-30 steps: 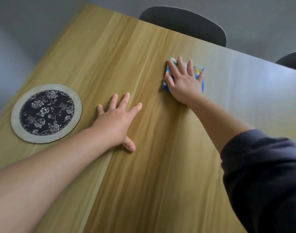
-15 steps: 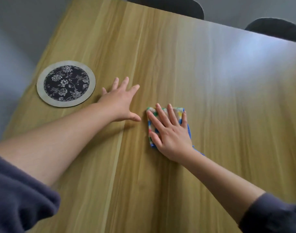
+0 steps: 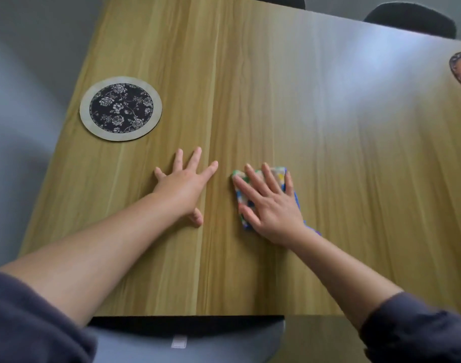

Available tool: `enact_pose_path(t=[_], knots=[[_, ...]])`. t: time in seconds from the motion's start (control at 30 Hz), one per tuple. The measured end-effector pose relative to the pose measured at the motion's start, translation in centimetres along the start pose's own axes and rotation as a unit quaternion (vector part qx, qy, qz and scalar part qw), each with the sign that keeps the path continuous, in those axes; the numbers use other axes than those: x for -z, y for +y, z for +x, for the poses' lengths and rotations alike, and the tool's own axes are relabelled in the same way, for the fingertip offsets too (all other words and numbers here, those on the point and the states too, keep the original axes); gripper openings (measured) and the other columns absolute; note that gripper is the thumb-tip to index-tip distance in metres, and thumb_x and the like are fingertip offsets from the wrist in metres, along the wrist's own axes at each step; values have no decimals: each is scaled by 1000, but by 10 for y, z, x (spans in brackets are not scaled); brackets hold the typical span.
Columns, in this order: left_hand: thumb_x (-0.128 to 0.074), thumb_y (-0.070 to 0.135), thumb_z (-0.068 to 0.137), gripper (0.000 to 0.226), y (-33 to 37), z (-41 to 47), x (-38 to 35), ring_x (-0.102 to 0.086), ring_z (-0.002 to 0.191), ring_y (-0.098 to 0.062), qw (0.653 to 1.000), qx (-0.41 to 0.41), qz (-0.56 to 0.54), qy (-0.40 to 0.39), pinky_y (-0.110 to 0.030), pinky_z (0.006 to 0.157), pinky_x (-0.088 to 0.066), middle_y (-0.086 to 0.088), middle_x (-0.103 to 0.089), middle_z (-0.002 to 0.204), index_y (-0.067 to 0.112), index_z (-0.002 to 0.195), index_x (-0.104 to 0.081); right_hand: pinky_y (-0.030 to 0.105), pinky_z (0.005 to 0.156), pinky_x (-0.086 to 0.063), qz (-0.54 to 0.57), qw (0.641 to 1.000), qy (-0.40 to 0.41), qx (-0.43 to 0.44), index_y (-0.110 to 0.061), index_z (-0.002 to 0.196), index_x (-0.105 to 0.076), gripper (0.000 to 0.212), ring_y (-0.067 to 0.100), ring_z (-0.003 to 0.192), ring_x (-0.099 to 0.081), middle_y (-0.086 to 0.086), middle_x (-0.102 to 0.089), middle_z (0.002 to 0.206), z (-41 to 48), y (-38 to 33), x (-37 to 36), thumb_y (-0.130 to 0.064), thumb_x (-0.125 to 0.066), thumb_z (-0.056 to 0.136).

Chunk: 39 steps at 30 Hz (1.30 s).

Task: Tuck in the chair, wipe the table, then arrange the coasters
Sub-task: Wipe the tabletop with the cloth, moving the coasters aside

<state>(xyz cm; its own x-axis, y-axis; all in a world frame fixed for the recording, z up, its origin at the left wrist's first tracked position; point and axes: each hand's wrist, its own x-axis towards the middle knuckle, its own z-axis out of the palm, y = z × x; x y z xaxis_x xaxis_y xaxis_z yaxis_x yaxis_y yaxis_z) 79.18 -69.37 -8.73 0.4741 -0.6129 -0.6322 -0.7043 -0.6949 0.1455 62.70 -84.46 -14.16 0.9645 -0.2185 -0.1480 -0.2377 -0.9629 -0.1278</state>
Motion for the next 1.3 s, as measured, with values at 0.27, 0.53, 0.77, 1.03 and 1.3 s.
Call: enact_pose_path(t=[0.27, 0.53, 0.77, 1.03, 1.3], knots=[[-91, 33, 53, 133, 0, -2, -3, 22, 143, -34, 1000, 7, -10, 7, -72, 104, -14, 3, 28, 155, 44, 149, 1, 62, 115, 8, 41, 976, 25, -214, -43, 153, -10, 58, 24, 151, 7, -10, 1, 165, 96, 51, 16, -55, -18, 97], [-91, 36, 52, 132, 3, -4, -3, 16, 144, -34, 999, 15, 11, 30, -72, 104, -18, 4, 22, 157, 43, 149, -3, 66, 114, 3, 30, 999, 16, -37, -40, 154, -15, 59, 29, 151, 2, -6, -9, 164, -42, -60, -11, -56, -22, 98], [-81, 63, 52, 129, 1, -20, -16, 4, 146, -35, 987, 86, 48, 128, -59, 112, -20, -6, 10, 160, 39, 149, 0, 67, 113, -11, -5, 999, -9, 53, -38, 153, -24, 61, 30, 150, -13, -6, -23, 161, -123, -30, -16, -55, -34, 95], [-71, 68, 64, 114, -31, -65, -60, -3, 147, -29, 969, 141, -90, 183, -52, 114, -20, -5, 0, 161, 34, 151, -6, 56, 118, 8, -4, 980, -56, -191, -47, 147, 15, 59, 18, 149, 18, -14, 18, 161, -190, 72, -8, -61, -7, 94], [-72, 66, 63, 109, -92, -88, -79, 1, 147, -30, 967, 145, -116, 174, -57, 115, -16, -4, 1, 161, 38, 150, -13, 60, 114, 13, 9, 966, -59, -251, -41, 153, 8, 61, 23, 148, 20, -10, 20, 162, -165, 22, -14, -57, -10, 97]])
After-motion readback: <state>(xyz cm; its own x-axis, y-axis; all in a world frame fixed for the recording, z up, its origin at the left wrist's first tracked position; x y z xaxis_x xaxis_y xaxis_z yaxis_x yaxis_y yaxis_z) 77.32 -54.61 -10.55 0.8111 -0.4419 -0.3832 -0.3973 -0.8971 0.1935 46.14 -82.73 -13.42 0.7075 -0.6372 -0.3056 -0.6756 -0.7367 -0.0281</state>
